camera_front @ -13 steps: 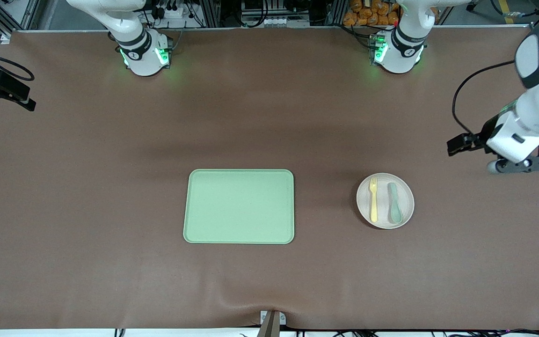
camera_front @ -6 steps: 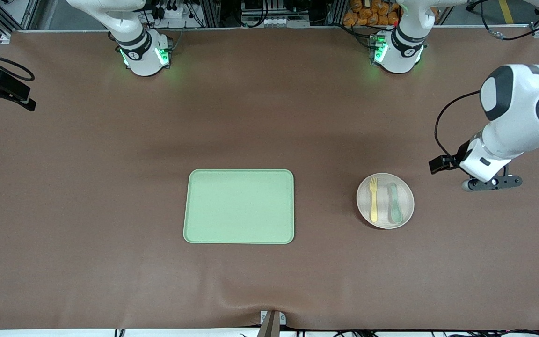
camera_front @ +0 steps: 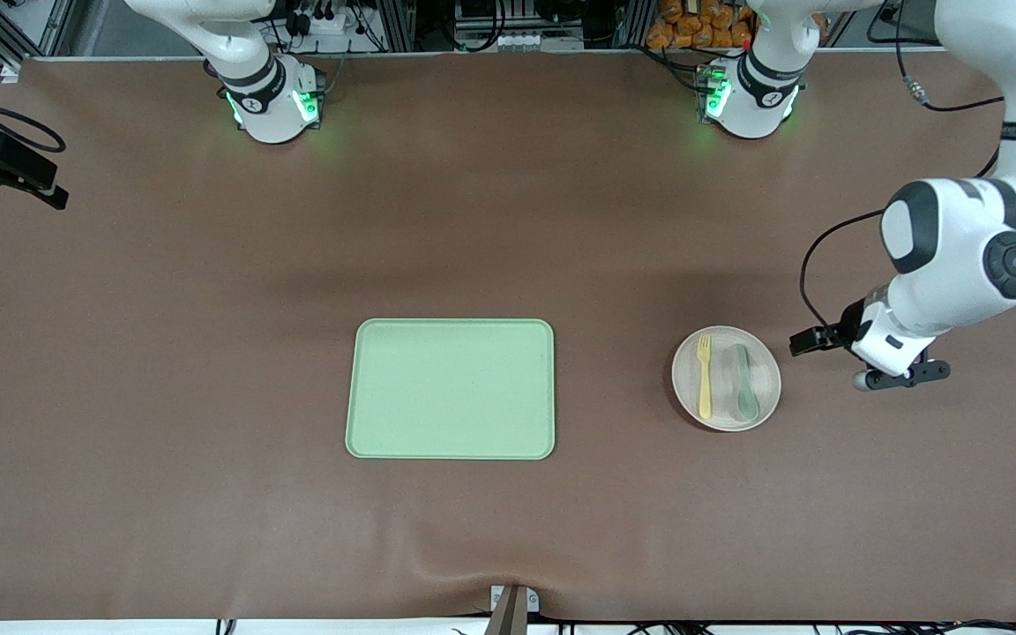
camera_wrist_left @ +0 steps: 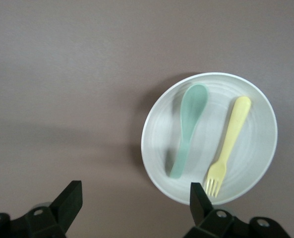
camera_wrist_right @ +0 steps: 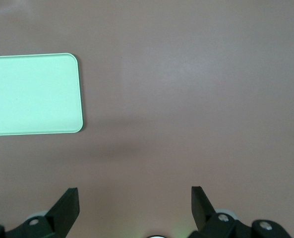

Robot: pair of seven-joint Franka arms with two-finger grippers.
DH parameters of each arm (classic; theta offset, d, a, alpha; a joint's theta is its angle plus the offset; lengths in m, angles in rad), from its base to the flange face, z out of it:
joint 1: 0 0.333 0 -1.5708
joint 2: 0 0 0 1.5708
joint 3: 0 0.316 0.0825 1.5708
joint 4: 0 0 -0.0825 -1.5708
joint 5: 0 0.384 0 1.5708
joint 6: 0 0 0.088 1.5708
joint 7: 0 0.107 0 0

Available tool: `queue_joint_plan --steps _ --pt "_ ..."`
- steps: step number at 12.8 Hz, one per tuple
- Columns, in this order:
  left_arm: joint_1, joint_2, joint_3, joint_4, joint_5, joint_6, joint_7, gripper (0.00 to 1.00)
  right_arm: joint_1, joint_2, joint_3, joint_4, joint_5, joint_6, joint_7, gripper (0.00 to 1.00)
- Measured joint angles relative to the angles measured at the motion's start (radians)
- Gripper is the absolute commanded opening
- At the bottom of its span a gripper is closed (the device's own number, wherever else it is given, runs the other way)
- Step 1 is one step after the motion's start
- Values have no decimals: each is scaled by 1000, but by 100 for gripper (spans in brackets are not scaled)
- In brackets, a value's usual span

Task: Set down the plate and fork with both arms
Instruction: 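Reach the left gripper down to the rim of the white plate, then grasp the plate rim with the left gripper and lift it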

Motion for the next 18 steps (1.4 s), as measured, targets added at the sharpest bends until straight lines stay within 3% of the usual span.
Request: queue_joint_plan --steps 6,9,18 --pt "0 144 0 0 -83 117 1 66 0 0 0 0 0 0 0 100" --pt "0 175 -2 1 -113 144 1 63 0 0 0 0 0 0 0 100" --pt "0 202 -3 2 -148 159 24 32 0 0 0 0 0 0 0 100"
